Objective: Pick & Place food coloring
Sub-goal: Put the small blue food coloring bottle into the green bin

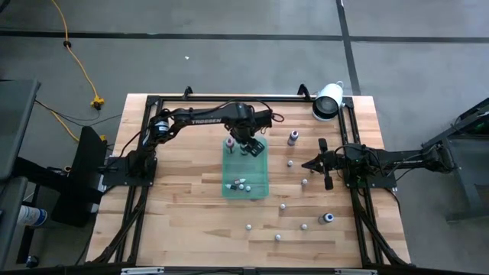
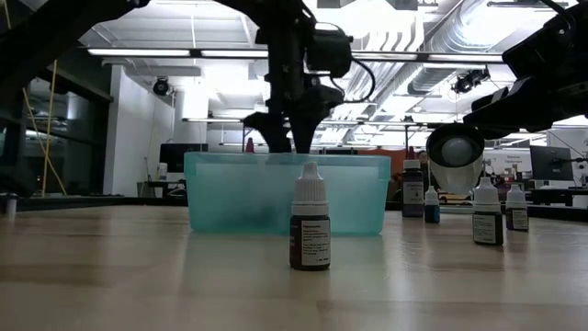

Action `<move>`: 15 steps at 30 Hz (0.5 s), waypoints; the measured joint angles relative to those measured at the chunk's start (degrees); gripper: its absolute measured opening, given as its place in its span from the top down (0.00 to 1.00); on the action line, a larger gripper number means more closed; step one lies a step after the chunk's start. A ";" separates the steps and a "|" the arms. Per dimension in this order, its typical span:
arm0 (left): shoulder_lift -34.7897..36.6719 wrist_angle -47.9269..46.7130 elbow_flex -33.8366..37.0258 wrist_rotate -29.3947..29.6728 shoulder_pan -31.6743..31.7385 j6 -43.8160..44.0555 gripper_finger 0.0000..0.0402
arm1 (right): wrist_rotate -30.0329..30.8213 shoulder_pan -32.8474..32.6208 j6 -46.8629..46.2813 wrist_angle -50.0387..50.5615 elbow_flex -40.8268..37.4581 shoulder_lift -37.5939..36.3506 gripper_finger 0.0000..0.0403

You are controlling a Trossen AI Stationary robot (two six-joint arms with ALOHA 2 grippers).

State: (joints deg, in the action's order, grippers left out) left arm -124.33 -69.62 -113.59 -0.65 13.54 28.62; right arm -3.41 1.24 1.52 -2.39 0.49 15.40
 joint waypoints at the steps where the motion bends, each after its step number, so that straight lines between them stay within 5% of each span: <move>1: -0.02 -0.46 -0.85 0.56 0.00 -0.05 0.43 | -0.01 0.00 0.00 0.00 0.00 0.00 1.00; 15: 0.00 -2.84 -15.07 2.09 -0.14 -5.82 0.43 | -0.01 0.02 0.00 0.00 0.00 0.00 1.00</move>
State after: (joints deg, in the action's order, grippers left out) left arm -124.33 -72.47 -128.66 1.44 13.40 22.80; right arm -3.42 1.25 1.52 -2.39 0.49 15.40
